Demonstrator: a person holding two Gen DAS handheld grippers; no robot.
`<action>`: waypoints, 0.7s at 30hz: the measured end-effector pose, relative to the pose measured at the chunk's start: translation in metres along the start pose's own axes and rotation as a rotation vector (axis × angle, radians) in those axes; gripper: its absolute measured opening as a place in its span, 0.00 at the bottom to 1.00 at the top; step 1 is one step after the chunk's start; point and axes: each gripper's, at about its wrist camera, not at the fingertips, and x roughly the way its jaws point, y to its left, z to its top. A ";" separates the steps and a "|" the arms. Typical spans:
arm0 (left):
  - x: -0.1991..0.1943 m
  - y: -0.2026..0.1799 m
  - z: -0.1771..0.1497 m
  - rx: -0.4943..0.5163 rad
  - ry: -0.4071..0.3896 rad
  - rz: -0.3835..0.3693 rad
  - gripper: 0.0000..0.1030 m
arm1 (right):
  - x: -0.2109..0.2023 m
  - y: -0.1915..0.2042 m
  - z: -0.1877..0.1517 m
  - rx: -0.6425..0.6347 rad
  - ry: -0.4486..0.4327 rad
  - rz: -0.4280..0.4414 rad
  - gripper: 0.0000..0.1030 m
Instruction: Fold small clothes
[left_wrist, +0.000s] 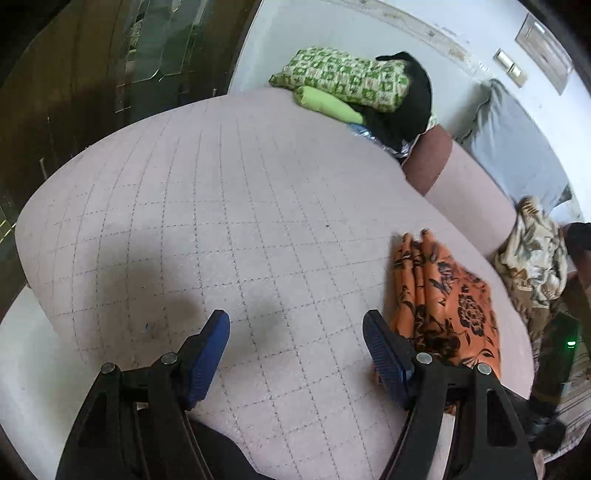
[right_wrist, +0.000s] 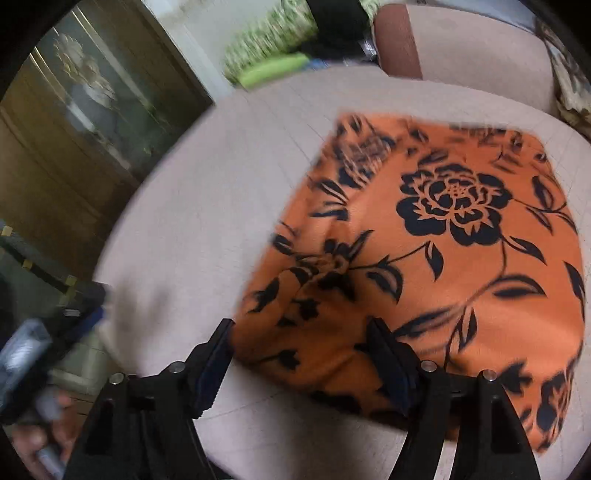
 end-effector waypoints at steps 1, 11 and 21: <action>0.002 -0.005 0.001 0.008 0.003 -0.022 0.73 | -0.013 -0.006 -0.001 0.035 -0.021 0.028 0.73; 0.049 -0.122 -0.028 0.260 0.173 -0.207 0.73 | -0.091 -0.090 -0.031 0.263 -0.180 0.039 0.76; 0.090 -0.131 -0.019 0.164 0.317 -0.191 0.11 | -0.094 -0.112 -0.031 0.293 -0.196 0.106 0.76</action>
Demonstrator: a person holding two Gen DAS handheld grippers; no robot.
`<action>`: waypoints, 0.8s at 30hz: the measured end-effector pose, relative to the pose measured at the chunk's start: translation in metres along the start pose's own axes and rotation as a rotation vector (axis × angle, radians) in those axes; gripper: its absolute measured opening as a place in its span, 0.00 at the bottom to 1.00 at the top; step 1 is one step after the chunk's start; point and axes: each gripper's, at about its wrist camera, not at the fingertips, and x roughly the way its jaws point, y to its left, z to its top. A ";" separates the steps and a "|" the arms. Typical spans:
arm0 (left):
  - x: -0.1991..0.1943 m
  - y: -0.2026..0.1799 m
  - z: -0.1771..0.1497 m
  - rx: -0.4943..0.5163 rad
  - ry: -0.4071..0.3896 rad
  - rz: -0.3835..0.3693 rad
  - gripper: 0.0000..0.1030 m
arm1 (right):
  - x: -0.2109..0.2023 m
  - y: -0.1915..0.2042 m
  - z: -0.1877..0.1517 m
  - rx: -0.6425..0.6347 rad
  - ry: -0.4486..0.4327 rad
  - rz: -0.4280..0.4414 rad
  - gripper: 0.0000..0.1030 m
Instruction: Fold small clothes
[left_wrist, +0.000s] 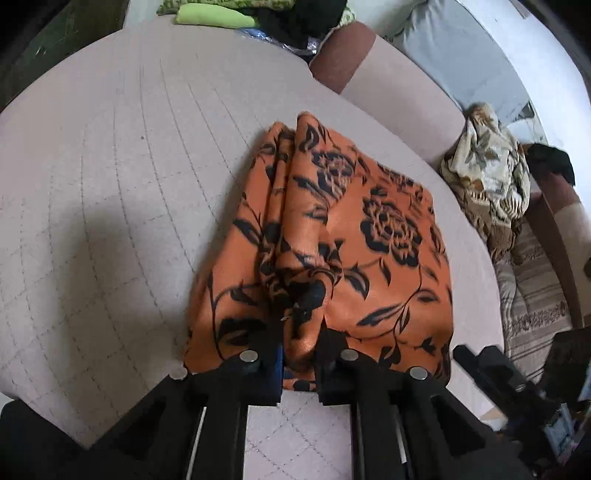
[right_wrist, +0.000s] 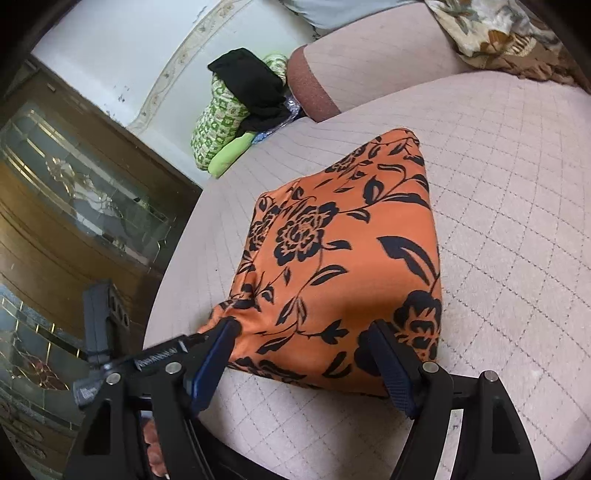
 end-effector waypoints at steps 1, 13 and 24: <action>-0.013 -0.006 0.001 0.031 -0.046 0.004 0.11 | 0.000 -0.003 0.001 0.008 0.000 0.004 0.76; 0.003 0.029 -0.020 0.007 -0.030 0.048 0.16 | 0.002 -0.013 0.005 0.023 0.028 -0.014 0.76; -0.067 0.003 -0.006 0.092 -0.218 0.086 0.32 | -0.005 -0.062 0.010 0.195 0.036 0.021 0.77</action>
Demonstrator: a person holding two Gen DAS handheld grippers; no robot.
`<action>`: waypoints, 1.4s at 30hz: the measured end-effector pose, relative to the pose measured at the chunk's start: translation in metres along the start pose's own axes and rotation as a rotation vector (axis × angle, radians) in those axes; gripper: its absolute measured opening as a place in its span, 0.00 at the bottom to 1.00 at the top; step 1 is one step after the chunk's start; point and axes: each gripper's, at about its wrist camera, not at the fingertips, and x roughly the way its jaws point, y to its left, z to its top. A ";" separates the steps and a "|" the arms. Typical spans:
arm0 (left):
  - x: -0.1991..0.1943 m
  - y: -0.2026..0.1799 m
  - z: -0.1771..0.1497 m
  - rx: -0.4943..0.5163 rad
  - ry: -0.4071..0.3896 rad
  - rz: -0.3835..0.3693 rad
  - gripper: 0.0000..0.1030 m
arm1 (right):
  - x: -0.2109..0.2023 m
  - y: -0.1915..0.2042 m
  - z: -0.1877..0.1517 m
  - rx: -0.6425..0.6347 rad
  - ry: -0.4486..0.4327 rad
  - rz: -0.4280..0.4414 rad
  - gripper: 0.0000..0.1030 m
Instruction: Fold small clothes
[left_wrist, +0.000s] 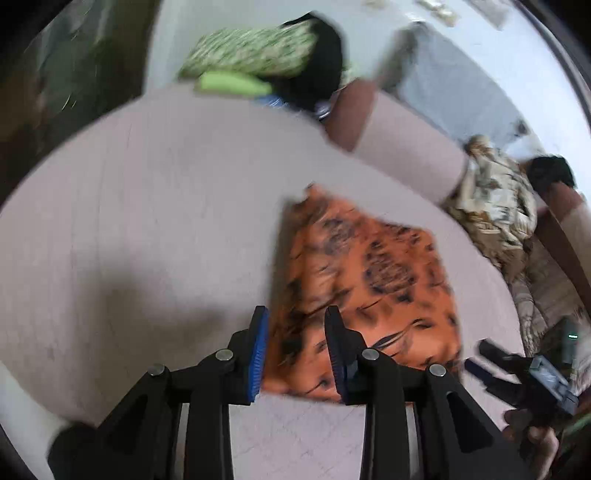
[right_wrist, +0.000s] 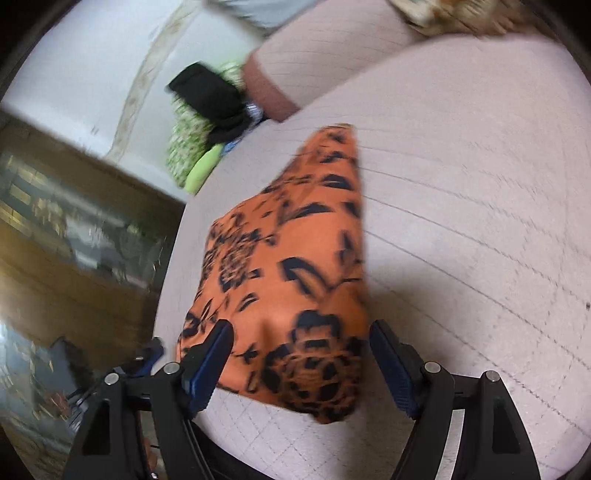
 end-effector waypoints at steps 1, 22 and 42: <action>0.001 -0.009 0.005 0.032 -0.004 -0.023 0.32 | 0.003 -0.008 0.002 0.034 0.021 0.018 0.77; 0.095 -0.049 -0.007 0.271 0.105 0.136 0.28 | 0.019 -0.032 0.005 0.114 0.138 0.079 0.80; 0.094 -0.045 -0.008 0.248 0.089 0.077 0.28 | 0.052 -0.021 0.058 0.145 0.088 0.062 0.69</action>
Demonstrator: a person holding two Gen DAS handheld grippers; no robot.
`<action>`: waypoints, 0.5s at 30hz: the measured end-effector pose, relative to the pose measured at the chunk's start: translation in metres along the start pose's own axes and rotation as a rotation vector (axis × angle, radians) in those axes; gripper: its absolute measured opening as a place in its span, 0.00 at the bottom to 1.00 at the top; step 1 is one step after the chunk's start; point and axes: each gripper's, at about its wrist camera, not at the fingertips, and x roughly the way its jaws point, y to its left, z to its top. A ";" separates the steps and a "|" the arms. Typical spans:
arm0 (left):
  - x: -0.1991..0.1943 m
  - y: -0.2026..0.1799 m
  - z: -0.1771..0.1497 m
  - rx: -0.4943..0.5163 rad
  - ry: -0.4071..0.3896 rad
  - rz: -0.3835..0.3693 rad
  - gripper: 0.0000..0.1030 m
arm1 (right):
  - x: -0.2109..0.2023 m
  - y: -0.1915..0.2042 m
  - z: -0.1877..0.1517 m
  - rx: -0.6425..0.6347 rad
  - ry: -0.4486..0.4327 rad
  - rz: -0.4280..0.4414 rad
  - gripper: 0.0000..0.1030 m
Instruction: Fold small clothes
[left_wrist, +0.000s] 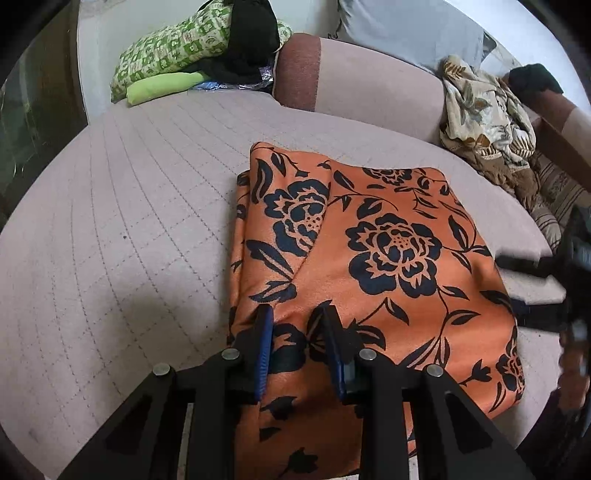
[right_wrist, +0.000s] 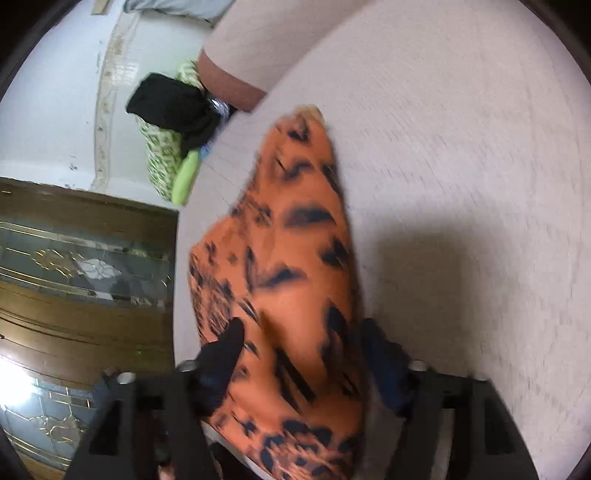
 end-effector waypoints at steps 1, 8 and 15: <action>0.000 0.000 0.000 -0.002 0.001 -0.001 0.28 | 0.002 0.003 0.009 0.003 -0.014 -0.006 0.69; 0.000 0.010 0.000 -0.025 0.002 -0.047 0.28 | 0.042 -0.013 0.038 0.057 0.043 -0.010 0.32; -0.040 0.044 -0.010 -0.189 0.030 -0.181 0.30 | -0.005 0.039 0.016 -0.162 -0.087 -0.183 0.64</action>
